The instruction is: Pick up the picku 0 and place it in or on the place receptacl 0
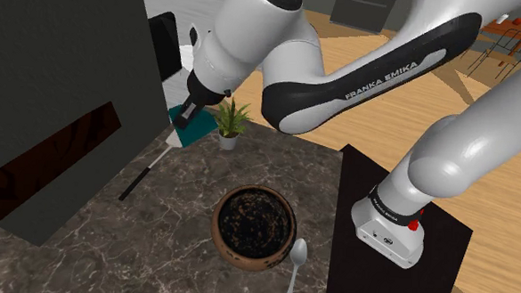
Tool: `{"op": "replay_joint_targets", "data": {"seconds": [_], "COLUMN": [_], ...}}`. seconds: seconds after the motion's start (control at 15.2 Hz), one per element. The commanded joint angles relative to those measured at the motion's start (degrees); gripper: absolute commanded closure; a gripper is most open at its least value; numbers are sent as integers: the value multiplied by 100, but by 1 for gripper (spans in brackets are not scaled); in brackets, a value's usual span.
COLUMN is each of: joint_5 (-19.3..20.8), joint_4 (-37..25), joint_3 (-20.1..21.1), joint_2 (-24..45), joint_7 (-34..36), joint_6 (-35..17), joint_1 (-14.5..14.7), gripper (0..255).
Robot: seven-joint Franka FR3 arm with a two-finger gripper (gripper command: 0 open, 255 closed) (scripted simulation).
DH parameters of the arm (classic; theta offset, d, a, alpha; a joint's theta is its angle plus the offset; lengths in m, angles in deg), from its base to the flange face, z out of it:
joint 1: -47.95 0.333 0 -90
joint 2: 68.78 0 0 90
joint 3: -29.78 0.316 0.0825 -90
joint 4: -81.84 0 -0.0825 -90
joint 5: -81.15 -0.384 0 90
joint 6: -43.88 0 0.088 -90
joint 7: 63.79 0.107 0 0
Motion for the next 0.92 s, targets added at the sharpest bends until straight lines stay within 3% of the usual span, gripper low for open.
{"op": "replay_joint_targets", "data": {"seconds": [0.0, 0.33, 0.86], "joint_5": [-221, -554, -1519], "joint_4": [-60, -240, 723], "joint_3": [-113, -286, -404], "joint_2": [-103, -292, -1914], "joint_7": [-214, -525, -457], "joint_6": [135, 470, 1080], "joint_1": [104, 282, 1330], "gripper": [255, 255, 255]}}
